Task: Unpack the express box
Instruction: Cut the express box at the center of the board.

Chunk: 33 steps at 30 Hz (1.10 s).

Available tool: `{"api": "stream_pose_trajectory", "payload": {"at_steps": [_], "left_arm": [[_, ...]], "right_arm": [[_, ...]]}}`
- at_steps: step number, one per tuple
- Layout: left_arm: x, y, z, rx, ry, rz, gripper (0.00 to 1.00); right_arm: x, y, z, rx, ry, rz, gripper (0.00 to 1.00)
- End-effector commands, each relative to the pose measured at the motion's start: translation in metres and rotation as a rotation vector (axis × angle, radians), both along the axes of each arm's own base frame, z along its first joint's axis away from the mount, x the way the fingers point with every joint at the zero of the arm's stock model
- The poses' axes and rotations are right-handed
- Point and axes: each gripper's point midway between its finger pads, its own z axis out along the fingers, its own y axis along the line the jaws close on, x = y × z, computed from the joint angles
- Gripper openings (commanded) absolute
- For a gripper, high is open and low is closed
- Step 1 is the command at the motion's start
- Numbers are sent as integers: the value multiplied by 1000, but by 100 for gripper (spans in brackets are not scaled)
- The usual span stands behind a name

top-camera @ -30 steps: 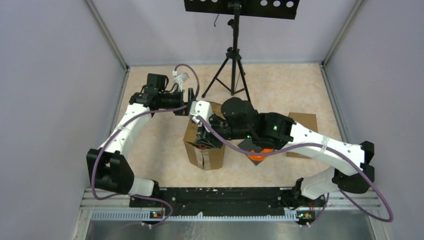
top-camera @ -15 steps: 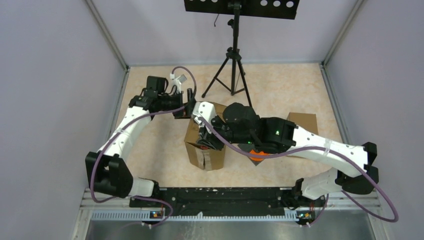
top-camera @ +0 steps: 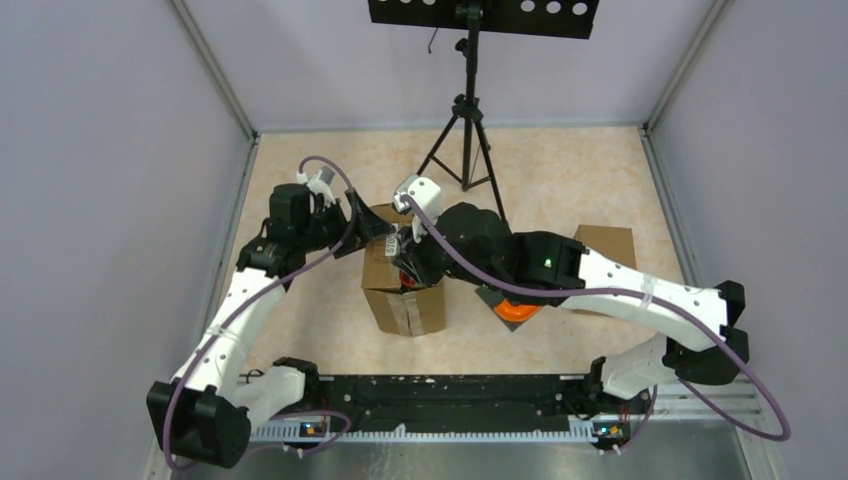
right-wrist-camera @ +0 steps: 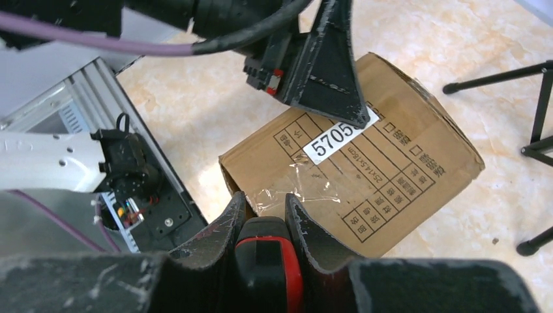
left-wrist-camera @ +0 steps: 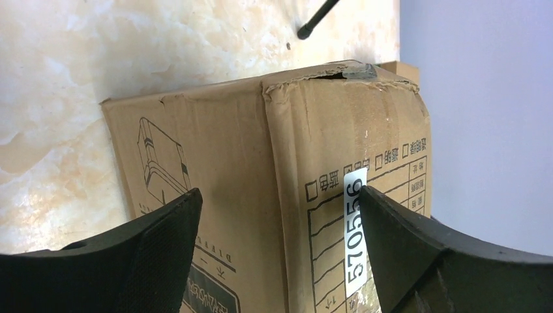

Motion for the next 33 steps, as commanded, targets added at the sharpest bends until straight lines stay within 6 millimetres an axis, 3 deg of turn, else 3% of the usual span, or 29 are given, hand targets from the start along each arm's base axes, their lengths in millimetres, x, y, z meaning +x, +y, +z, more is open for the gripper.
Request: {"api": "stream_pose_trajectory", "payload": {"at_steps": [1,5,19,22,30,33], "left_arm": [[-5,21,-27,45,82,158,90],[-7,26,-22,30,77,208,90],[-19,48,-1,-104,82,477,90],[-16,52,7,-64,41,470,91],[-7,40,38,47,-79,277,98],[-6,37,51,83,-136,211,98]], "right_arm": [[18,1,44,120,-21,-147,0],[20,7,57,133,-11,-161,0],[22,3,52,133,40,-272,0],[28,-14,60,132,-11,-344,0],[42,-63,89,146,-134,-456,0],[57,-77,75,83,-157,-514,0]]}}
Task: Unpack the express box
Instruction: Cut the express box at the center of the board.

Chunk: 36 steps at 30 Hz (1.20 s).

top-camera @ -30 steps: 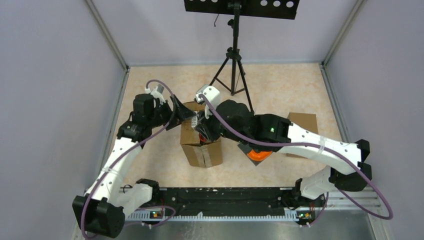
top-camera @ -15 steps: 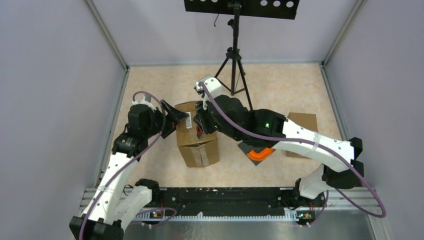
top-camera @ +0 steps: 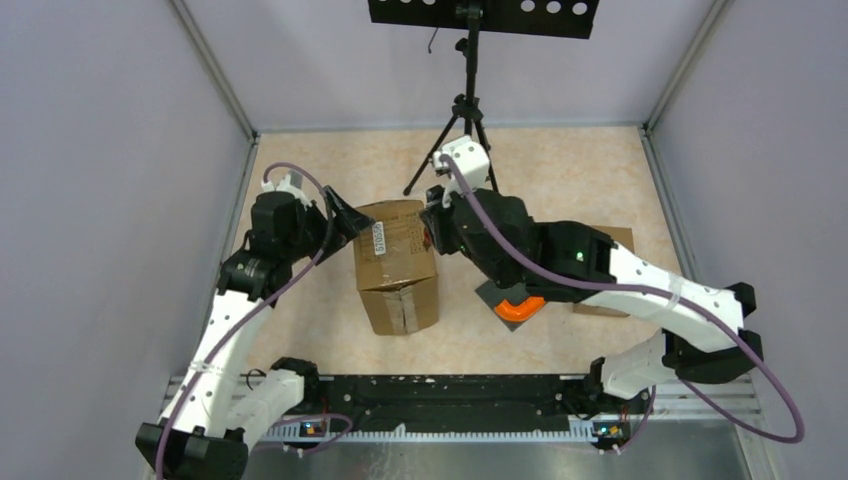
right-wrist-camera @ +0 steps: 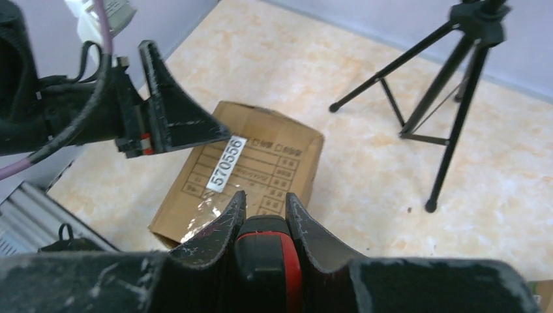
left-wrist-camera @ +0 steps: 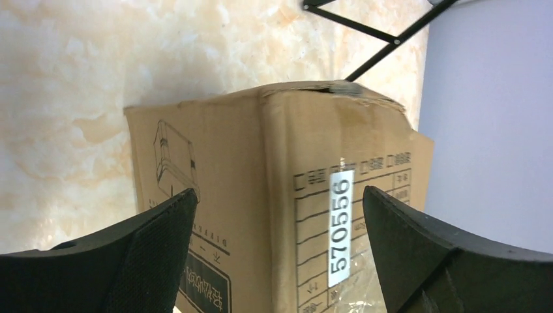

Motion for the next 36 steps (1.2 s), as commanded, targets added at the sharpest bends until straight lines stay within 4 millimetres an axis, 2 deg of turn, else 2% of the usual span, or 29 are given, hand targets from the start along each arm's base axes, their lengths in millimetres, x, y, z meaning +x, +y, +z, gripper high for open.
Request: {"api": "stream_pose_trajectory", "payload": {"at_steps": [1,5,10,15,18,22,24,26,31,32,34,36], "left_arm": [[0,-7,35,86,-137,-145,98],[-9,-10,28,138,-73,-232,98],[-19,-6,23,162,-48,-242,98],[-22,-11,17,105,-32,-234,98],[-20,-17,12,49,-16,-218,98],[-12,-6,5,57,-11,-116,98],[-7,0,5,57,-23,-59,98],[-2,7,-1,71,-25,-11,98],[2,16,-8,100,-20,39,98],[2,13,-11,91,-8,28,98],[1,11,-14,82,5,22,98],[1,11,-16,81,14,22,98]], "right_arm": [[25,-38,5,-29,-48,-118,0],[51,-20,-44,-20,72,-12,0],[72,17,-72,-24,60,83,0],[97,55,-68,55,33,202,0],[107,78,-55,82,-3,275,0],[125,96,-44,75,-44,290,0],[135,95,-37,55,-57,258,0],[140,84,-35,22,-68,211,0],[137,31,-15,-30,-132,74,0],[116,0,14,37,-175,51,0],[100,-12,31,91,-188,50,0],[80,-15,40,131,-189,60,0]]}}
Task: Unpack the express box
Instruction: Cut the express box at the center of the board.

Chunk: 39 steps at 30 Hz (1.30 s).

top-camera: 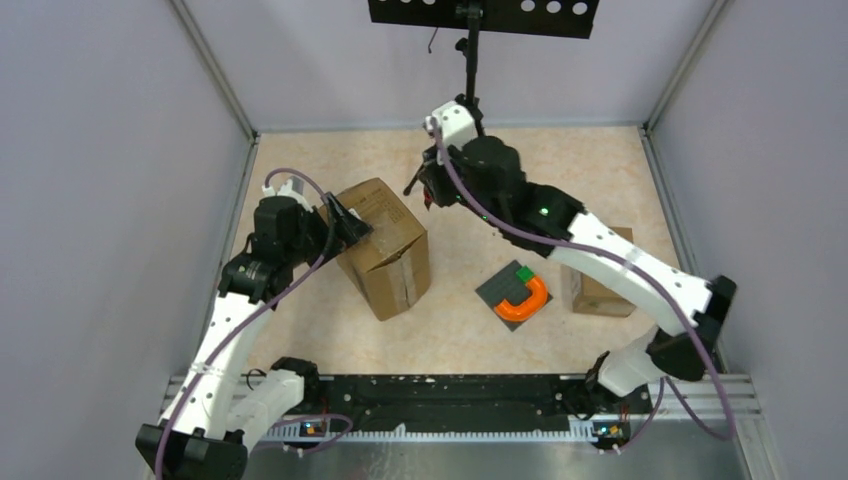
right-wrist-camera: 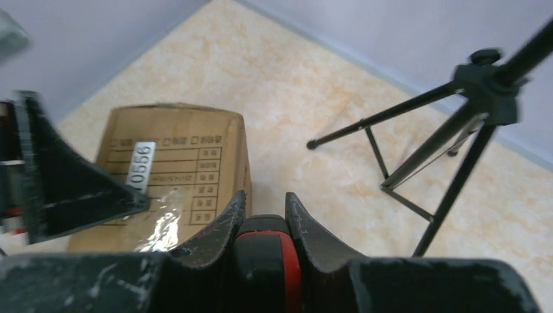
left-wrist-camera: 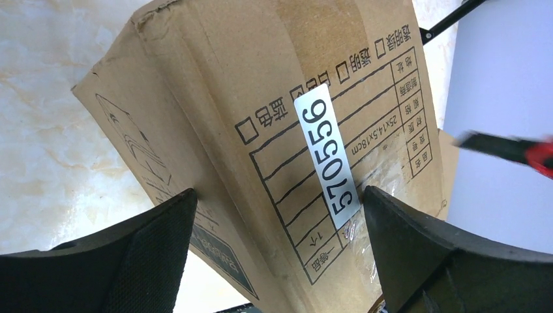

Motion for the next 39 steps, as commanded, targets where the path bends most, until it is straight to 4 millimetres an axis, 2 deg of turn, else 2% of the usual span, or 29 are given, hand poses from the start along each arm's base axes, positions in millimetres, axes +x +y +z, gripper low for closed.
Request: {"api": "stream_pose_trajectory", "payload": {"at_steps": [1,7,10,15,27,30,39], "left_arm": [[5,3,-7,7,5,30,98],[4,3,-9,7,14,27,98],[3,2,-10,6,18,20,98],[2,2,-11,5,19,16,98],[2,0,-12,4,24,4,98],[1,0,-12,4,25,2,98],[0,-1,-12,4,22,-4,98]], "right_arm": [[-52,-29,91,235,-118,-6,0],[-101,-30,91,300,-86,12,0],[-115,-27,85,322,-92,31,0],[-132,-12,71,339,-117,64,0],[-130,3,48,330,-133,47,0],[-130,8,52,351,-137,51,0],[-129,15,41,324,-131,51,0]]}}
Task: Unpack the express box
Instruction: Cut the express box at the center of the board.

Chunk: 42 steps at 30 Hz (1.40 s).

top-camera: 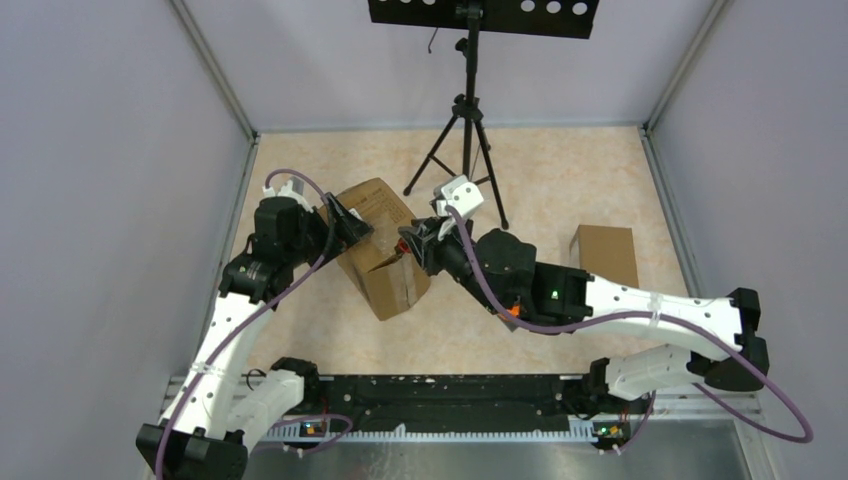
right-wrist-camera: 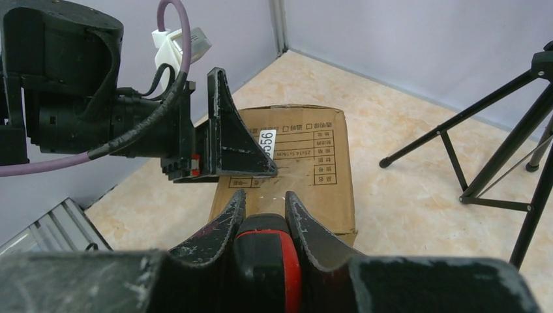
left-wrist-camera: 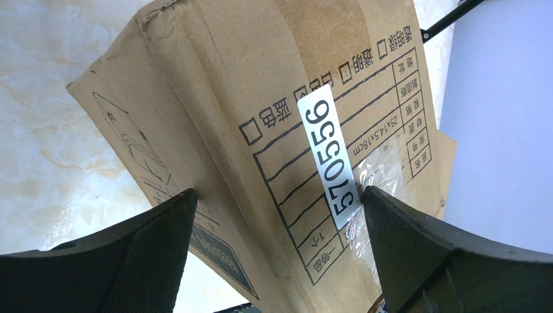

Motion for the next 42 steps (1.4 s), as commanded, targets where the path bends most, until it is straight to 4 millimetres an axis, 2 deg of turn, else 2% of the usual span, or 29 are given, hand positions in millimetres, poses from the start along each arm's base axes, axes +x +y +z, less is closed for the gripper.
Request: {"api": "stream_pose_trajectory", "payload": {"at_steps": [1,28,42], "left_arm": [[-1,1,-11,19,20,-4,98],[-2,1,-14,14,29,-1,98],[-4,3,-25,16,61,14,98]], "right_arm": [[-2,6,10,39,-17,0,0],[2,6,-21,-38,-9,-24,0],[0,-3,-65,-50,59,-42,0]]}}
